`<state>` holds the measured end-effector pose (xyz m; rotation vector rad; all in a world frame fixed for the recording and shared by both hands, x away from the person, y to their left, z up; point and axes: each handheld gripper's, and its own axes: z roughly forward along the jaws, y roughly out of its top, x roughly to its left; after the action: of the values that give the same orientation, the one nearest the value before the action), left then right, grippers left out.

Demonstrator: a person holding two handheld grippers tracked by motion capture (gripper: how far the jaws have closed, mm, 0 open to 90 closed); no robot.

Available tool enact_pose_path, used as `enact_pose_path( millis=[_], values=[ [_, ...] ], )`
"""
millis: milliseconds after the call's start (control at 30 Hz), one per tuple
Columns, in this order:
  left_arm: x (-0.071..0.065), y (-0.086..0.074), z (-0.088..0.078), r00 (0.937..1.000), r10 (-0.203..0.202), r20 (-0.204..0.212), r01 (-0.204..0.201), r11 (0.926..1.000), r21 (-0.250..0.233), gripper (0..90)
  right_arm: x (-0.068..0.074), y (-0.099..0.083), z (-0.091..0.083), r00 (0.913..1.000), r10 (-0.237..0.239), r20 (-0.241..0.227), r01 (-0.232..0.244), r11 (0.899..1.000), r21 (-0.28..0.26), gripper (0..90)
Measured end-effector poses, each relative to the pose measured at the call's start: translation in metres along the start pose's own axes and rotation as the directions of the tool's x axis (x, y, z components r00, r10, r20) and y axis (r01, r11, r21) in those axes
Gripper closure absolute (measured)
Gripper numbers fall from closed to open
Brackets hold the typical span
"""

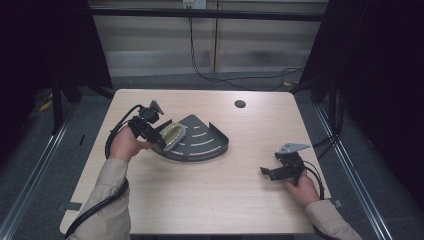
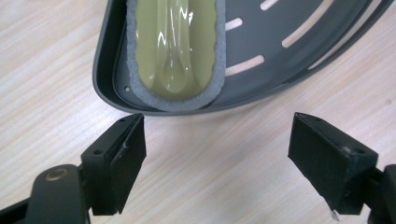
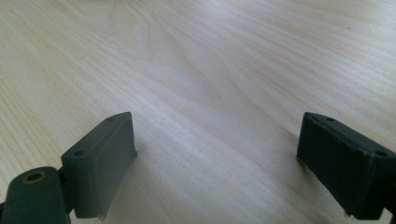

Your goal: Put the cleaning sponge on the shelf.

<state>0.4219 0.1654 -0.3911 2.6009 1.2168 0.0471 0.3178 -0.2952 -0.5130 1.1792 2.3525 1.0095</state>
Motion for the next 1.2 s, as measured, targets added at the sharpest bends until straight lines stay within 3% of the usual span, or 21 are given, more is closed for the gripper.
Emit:
enact_pose_path(
  millis=[367, 1200],
  values=[
    [-0.002, -0.022, 0.002, 1.0, 0.008, 0.004, -0.007, 0.9993, -0.037, 20.3, 0.0, 0.0, 0.0, 1.0, -0.001, 0.0, 0.001, 1.0, 0.0, 10.9],
    [-0.01, -0.06, 0.027, 0.9994, 0.036, 0.002, -0.036, 0.9992, -0.015, 22.7, 0.0, 0.0, 0.0, 1.0, 0.0, 0.0, 0.0, 1.0, 0.0, 10.9]
  ],
)
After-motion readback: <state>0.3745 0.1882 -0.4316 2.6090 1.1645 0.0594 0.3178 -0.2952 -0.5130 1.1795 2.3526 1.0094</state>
